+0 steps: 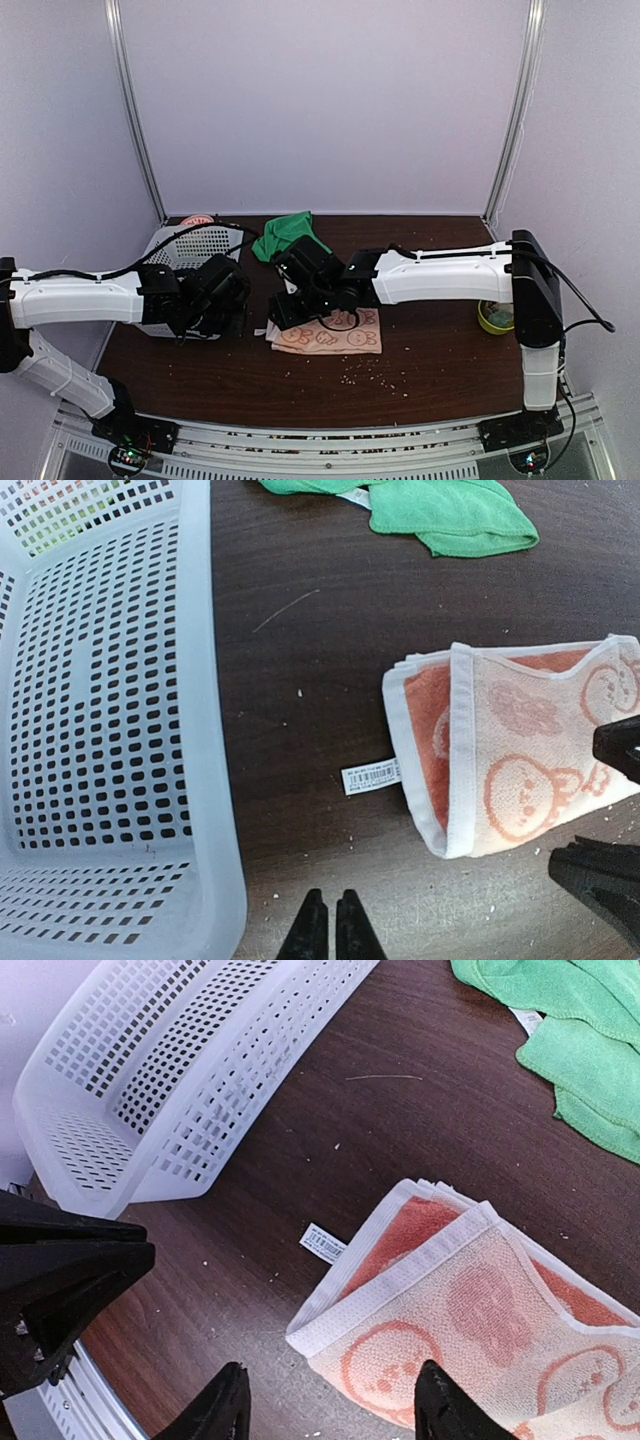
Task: Roll the towels
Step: Fold the towel at the center of the board, then smooth out the towel at the center of the board.
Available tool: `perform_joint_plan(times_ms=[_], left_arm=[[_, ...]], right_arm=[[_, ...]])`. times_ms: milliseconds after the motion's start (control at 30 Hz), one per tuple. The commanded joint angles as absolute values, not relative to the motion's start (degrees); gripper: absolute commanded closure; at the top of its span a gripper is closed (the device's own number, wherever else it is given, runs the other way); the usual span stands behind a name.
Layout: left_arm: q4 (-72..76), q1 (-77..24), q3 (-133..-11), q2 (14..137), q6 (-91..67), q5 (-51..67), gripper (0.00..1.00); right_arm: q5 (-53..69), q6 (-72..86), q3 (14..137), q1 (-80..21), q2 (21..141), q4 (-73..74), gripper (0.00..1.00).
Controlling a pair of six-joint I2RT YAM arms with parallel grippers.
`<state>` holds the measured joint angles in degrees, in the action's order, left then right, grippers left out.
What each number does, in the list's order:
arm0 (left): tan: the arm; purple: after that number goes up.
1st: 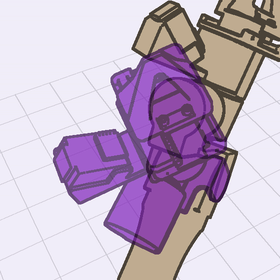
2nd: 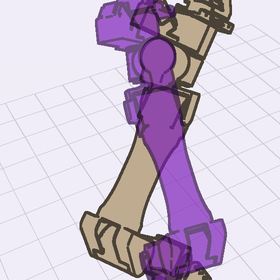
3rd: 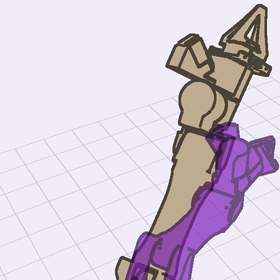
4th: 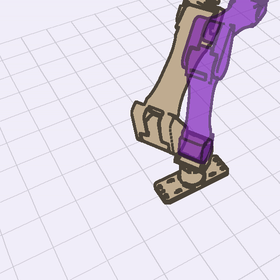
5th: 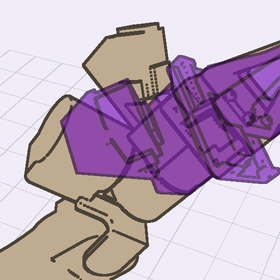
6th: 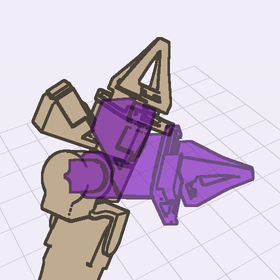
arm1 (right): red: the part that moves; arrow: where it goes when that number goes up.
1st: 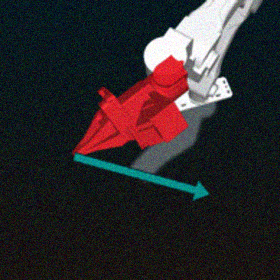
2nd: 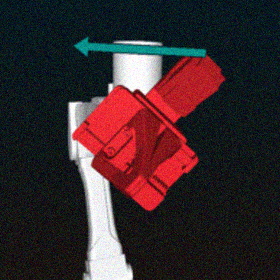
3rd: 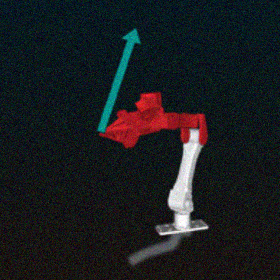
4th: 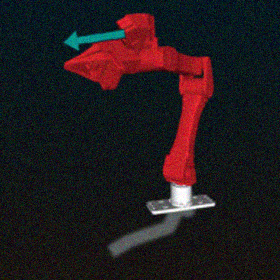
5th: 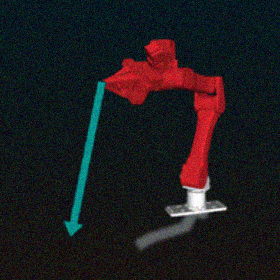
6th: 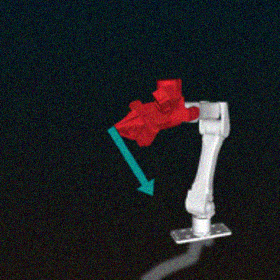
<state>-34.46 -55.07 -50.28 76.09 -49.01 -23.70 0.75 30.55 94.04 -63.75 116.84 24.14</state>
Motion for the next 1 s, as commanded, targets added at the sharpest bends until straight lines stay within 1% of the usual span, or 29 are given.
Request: perform_joint_plan(times_ms=[0, 100, 200, 333, 467, 600, 733, 867, 967], left_arm=[[-33.6, -54.76, -50.64, 75.37, -49.66, -24.87, 0.94], [-33.62, -54.76, -51.84, 76.08, -48.64, -24.98, 0.92], [-33.16, -54.76, -54.5, 78.18, -46.55, -23.64, 0.9], [-32.6, -54.76, -60.9, 83.35, -42.28, -19.95, 0.88], [-34.13, -54.68, -68.9, 90.53, -39.22, -17.7, 0.86], [-36.08, -53.18, -76.19, 99.51, -37.12, -12.37, 0.84], [-35.16, -50.9, -79.27, 105.52, -36.67, -7.69, 0.8], [-35.44, -49.32, -81.22, 108.96, -35.99, -5.33, 0.71], [-35.53, -48.52, -81.71, 110.73, -35.77, -4.27, 0.66]], right_arm=[[2.46, 32.43, 92.01, -62.22, 112.53, 21.2, 0.42], [2.03, 33.16, 87.77, -60.13, 106.91, 20.02, 0.42], [0.34, 33.74, 80.69, -57.48, 100.45, 18.65, 0.42], [-3.49, 33.44, 69.27, -54.7, 92.24, 16.71, 0.43], [-4.33, 34.82, 59.66, -53.12, 87.91, 14.76, 0.45], [-4.07, 36.77, 55.22, -52.96, 86.84, 12.99, 0.46], [-3.84, 37.57, 53.51, -52.66, 86.46, 12.55, 0.46], [-3.8, 37.38, 52.32, -51.94, 84.85, 12.42, 0.46], [-3.7, 37.16, 51.61, -51.27, 83.47, 12.61, 0.46]])
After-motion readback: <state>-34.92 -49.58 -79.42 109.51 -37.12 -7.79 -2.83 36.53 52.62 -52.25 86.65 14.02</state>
